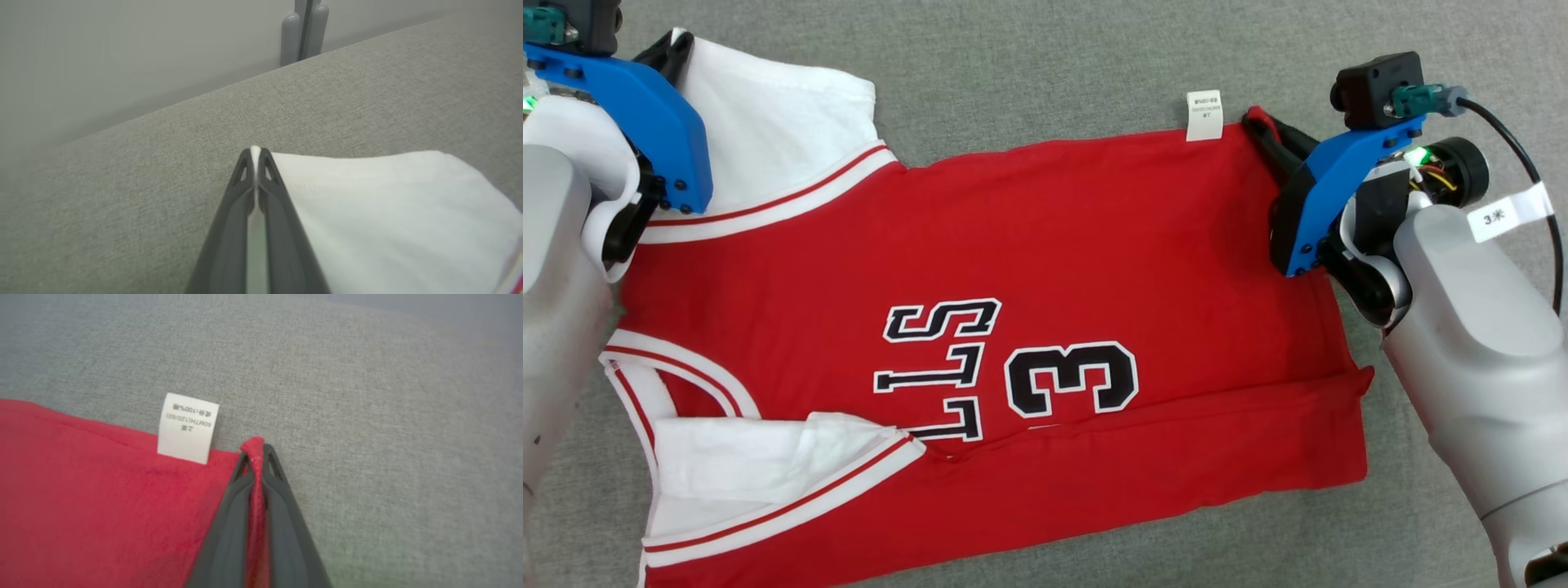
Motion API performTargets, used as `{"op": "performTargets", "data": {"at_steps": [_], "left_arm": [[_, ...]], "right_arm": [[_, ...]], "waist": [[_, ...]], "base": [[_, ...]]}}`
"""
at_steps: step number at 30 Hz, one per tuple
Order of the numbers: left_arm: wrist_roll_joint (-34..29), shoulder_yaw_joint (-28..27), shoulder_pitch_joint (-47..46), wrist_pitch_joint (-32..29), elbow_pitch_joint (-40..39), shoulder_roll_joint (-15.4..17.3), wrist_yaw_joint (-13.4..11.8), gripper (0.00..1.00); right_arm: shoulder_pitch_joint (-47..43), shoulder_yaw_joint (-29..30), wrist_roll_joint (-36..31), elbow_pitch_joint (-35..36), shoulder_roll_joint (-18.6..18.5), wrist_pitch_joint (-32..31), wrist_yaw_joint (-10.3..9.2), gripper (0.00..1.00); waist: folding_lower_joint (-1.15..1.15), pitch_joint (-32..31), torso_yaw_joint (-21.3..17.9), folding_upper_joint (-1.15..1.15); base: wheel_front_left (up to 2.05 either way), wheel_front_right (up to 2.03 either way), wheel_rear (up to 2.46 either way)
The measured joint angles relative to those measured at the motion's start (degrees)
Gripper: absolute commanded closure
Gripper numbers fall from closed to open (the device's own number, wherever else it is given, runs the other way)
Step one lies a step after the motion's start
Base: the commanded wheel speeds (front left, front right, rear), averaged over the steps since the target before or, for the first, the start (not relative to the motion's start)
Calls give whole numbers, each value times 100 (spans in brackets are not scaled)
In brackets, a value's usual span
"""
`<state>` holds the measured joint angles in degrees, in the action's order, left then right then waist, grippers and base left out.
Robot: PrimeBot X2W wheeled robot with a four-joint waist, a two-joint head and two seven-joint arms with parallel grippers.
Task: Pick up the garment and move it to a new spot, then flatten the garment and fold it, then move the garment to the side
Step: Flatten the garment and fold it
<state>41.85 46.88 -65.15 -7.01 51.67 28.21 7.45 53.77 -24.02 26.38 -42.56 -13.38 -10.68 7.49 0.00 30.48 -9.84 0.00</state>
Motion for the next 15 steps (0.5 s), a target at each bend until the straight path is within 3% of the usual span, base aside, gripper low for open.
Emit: {"op": "performTargets", "data": {"at_steps": [8,15], "left_arm": [[103,-97,-103,706,59,-71,0,100],[144,-15,244,1295,-270,-236,-3,100]], "right_arm": [[151,275,-292,-205,-137,966,0,100],[-32,355,-406,-643,-37,1380,0,100]], "waist": [[0,-256,160,-1],[-1,-590,378,-1]], "base": [[0,0,0],[0,0,0]]}}
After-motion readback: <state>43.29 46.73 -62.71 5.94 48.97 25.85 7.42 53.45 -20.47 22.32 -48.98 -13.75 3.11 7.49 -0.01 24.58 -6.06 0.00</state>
